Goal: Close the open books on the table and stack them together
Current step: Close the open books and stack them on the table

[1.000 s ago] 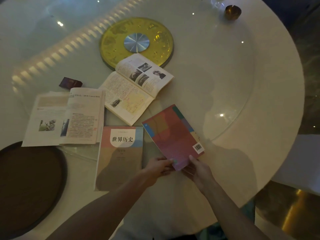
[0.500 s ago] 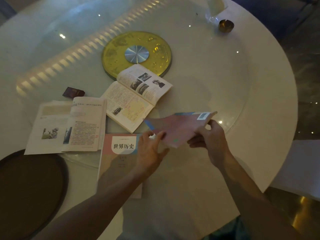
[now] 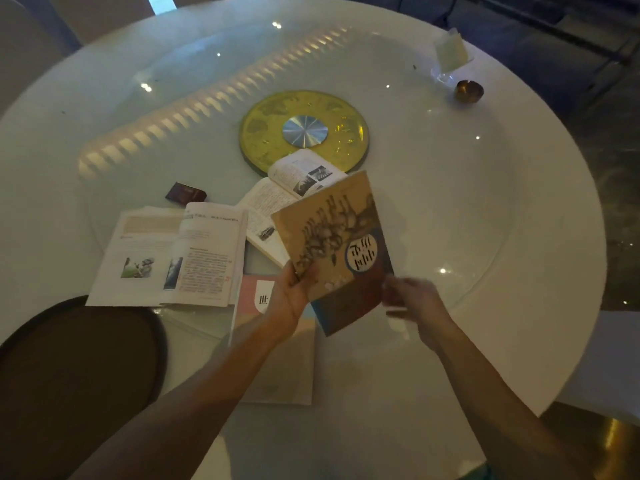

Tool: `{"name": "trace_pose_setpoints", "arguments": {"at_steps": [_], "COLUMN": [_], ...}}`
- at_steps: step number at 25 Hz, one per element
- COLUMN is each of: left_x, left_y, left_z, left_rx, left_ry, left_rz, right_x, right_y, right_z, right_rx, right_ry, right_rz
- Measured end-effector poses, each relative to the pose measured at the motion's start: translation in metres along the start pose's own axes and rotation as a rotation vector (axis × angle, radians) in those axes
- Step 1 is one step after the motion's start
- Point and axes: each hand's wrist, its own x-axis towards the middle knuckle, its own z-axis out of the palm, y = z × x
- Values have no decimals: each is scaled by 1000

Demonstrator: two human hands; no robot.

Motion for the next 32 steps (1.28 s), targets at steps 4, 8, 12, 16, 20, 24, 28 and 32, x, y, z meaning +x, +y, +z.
{"name": "trace_pose_setpoints", "arguments": {"at_steps": [4,8,12,16,20,24,28,32], "left_x": [-7,-37,-70,-112,-110,-68,-34,-22], "left_y": [2,-18,-48,-60,-39,-16,-14,-34], "left_z": [-23,-55,-91,-123,-144,-151,-156,-173], "left_rx": [-264,-441,-417,14,349,517,813,932], "left_ry": [49,-11,178,-8,-169,89,229,195], "left_rz": [-114,-114,-297,-630,-632,-250,-163,-271], "right_x": [-29,-42,-31,-10,14,43,63,68], "right_y": [47,73,82,68,43,13,-7,4], "right_z": [47,115,139,121,110,116,140,158], "right_rx": [66,558,349,-23,-389,-692,-1007,-760], "right_ry": [-231,-250,-82,-234,-344,-367,-371,-167], "right_rz": [259,302,243,218,156,63,-72,-149]}}
